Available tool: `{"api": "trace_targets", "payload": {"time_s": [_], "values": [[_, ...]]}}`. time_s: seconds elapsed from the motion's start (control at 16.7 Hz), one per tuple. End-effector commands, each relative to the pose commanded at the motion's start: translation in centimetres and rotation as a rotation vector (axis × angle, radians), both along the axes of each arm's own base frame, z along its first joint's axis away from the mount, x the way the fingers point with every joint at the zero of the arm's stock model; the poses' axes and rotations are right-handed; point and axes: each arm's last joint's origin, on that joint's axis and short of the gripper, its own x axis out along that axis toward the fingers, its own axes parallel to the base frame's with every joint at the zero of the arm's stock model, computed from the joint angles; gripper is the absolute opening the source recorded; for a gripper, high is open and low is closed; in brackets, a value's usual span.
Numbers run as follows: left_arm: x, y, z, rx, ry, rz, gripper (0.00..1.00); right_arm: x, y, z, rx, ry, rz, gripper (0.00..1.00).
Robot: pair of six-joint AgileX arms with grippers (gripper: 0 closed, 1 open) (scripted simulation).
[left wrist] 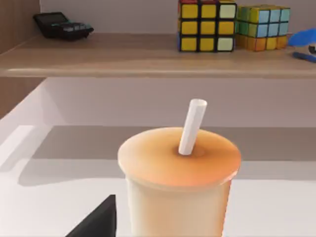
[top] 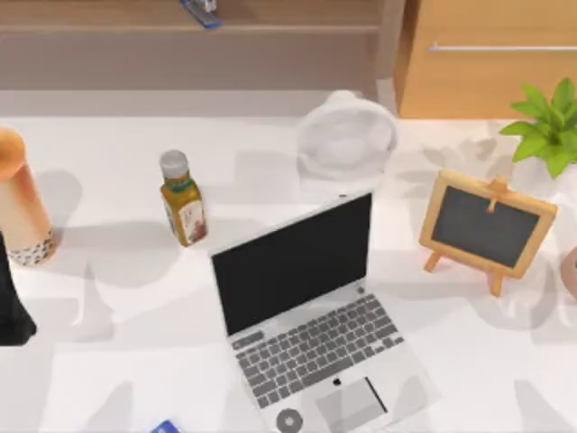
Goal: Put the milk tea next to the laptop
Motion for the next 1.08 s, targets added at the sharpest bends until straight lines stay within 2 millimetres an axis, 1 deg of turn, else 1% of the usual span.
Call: {"api": "trace_targets", "payload": {"time_s": [0.3,0.6,0.84,1.08], "values": [[0.4,0.2,0.0,0.003,0.008,0.004,1.0,0.0,0.0,0.0,0.0,0.0,0.0,1.0],[2.3,0.8,-0.2,0.01,0.043,0.004,1.0,0.0,0.0,0.0,0.0,0.0,0.0,1.0],[4.5,1.5,-1.8,0.005,0.126,-0.009,1.0,0.0,0.0,0.0,0.0,0.0,0.0,1.0],[5.7,2.1,-3.4,-0.003,0.182,-0.022,1.0,0.0,0.0,0.0,0.0,0.0,0.0,1.0]]}}
